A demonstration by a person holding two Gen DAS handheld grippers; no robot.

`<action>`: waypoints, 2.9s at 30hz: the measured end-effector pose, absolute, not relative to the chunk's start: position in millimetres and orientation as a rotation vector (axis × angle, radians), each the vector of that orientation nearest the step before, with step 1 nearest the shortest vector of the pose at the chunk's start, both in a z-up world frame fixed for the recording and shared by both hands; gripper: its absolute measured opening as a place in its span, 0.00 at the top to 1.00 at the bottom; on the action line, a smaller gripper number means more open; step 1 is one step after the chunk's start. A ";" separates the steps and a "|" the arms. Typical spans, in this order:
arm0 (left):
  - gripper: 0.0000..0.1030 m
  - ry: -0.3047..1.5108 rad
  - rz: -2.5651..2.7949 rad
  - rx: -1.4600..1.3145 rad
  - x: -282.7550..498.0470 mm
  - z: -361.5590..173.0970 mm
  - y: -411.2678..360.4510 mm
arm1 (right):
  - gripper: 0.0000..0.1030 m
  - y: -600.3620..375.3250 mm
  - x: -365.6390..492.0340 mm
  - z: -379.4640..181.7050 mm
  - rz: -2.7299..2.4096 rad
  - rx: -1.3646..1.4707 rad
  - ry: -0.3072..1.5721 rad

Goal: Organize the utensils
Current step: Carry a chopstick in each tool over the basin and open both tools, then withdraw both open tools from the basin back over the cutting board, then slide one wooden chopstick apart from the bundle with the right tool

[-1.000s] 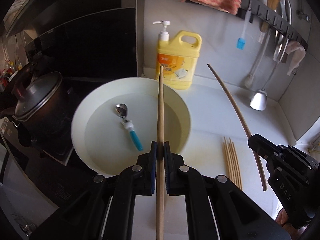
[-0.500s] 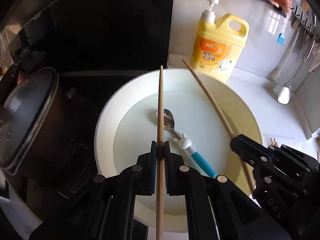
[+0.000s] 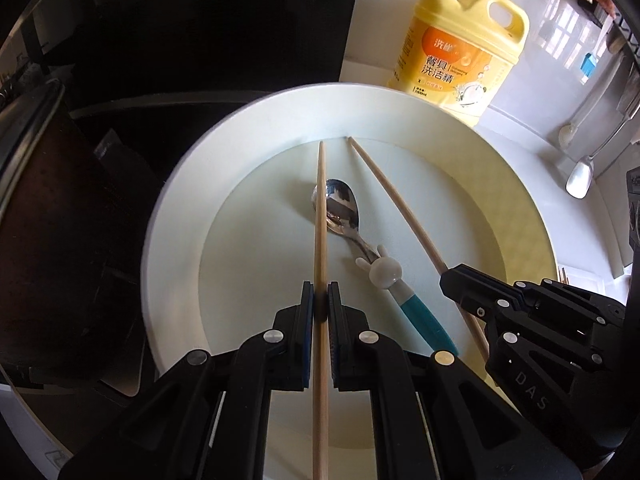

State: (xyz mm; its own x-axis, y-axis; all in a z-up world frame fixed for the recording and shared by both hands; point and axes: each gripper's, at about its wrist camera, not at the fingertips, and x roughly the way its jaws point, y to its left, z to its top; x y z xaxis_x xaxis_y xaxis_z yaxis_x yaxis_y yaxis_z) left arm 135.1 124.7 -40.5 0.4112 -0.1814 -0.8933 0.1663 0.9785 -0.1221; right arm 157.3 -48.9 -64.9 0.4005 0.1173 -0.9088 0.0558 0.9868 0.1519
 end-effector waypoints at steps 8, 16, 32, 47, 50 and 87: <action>0.92 1.176 -0.228 -0.019 142.6 -50.9 120.6 | 0.94 -53.4 158.0 -72.2 0.040 0.170 1.208; 0.71 1.205 -0.200 -0.038 139.2 -52.0 128.9 | 0.78 -55.5 157.1 -67.2 0.034 0.166 1.197; 0.20 1.128 -0.098 -0.024 113.7 -19.7 143.2 | 0.57 -62.9 133.7 -30.9 0.003 0.145 1.091; 0.08 1.067 -0.210 0.032 75.9 6.4 126.9 | 0.38 -74.1 62.5 1.8 -0.111 0.173 1.014; 0.08 1.060 -0.257 0.053 68.2 7.3 118.0 | 0.38 -82.2 37.9 3.7 -0.175 0.196 1.000; 0.07 1.038 -0.235 0.093 -77.2 9.7 -67.1 | 0.38 -274.1 -162.5 -2.2 -0.314 0.271 0.996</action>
